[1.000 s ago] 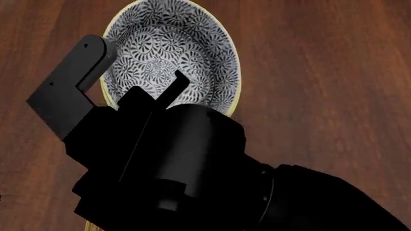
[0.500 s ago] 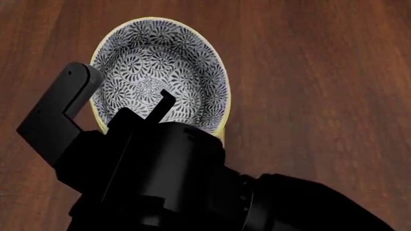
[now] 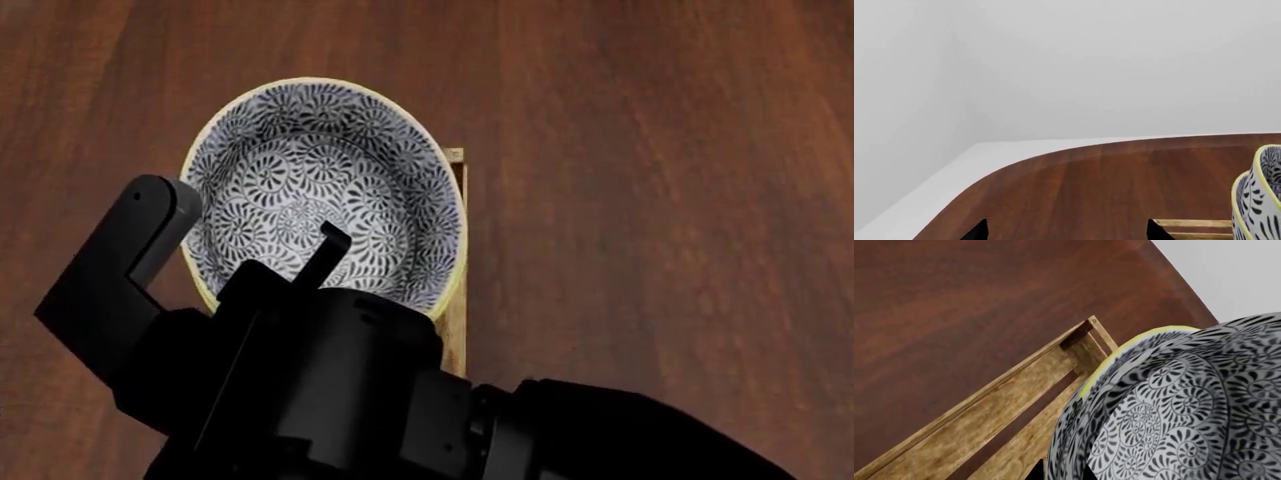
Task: Stack the left bowl on the right bowl and place them in the tray.
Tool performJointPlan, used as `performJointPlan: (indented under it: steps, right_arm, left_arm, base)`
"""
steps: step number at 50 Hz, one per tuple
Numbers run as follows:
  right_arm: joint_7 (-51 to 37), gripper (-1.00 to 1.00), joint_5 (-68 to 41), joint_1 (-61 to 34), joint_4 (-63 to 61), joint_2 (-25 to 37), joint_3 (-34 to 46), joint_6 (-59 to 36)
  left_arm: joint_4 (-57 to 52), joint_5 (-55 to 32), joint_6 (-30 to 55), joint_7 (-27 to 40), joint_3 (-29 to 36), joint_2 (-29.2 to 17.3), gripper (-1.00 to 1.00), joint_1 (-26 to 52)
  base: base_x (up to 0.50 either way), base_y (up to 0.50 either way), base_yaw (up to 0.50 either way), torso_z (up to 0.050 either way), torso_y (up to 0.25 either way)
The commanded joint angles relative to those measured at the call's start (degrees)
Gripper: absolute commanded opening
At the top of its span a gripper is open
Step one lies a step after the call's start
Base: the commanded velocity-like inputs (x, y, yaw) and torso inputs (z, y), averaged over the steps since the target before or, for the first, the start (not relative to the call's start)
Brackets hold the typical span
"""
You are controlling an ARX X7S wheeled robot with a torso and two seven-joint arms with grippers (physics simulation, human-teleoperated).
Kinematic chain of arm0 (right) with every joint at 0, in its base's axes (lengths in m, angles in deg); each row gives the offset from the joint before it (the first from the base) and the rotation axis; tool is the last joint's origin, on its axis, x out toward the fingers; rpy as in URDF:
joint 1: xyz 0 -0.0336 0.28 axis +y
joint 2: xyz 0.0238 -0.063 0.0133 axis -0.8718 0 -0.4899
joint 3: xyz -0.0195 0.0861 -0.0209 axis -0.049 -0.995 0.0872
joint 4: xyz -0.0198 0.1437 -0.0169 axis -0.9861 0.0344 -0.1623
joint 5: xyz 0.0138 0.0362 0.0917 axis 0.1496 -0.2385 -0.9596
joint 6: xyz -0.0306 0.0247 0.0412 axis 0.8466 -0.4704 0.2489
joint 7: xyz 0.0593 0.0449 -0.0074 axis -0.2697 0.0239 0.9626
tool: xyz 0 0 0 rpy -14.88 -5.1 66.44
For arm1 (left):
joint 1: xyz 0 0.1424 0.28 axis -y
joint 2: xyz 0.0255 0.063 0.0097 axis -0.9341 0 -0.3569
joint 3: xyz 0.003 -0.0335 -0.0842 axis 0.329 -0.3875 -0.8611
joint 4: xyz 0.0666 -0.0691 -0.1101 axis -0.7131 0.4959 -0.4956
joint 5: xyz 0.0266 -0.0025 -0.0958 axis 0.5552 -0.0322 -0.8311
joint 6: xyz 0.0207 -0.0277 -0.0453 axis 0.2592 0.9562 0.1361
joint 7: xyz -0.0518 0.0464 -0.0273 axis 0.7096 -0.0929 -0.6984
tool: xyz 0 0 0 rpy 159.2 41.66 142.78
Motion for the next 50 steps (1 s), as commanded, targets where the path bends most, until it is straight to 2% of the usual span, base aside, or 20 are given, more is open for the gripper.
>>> performJointPlan:
  steps: [1, 32, 50]
  right_arm:
    - [0.41, -1.0, 2.9, 0.21, 0.56, 0.36, 1.27, 0.8]
    - [5.45, -1.0, 6.65, 1.74, 4.99, -0.14, 6.08, 5.8]
    - [9.64, -1.0, 9.2, 1.28, 9.04, -1.94, 9.63, 8.76]
  left_arm:
    - [-0.05, -0.12, -0.08, 0.2, 0.19, -0.19, 1.0, 0.01]
    - [0.18, -0.15, -0.65, 0.66, 0.42, -0.69, 1.0, -0.24]
    - [-1.35, -1.98, -0.35, 1.6, -1.76, -1.26, 1.0, -1.41]
  base:
    - [0.0, 0.0, 0.0, 0.0, 0.0]
    - [0.0, 0.0, 0.0, 0.0, 0.001]
    - [0.0, 0.0, 0.0, 0.0, 0.001]
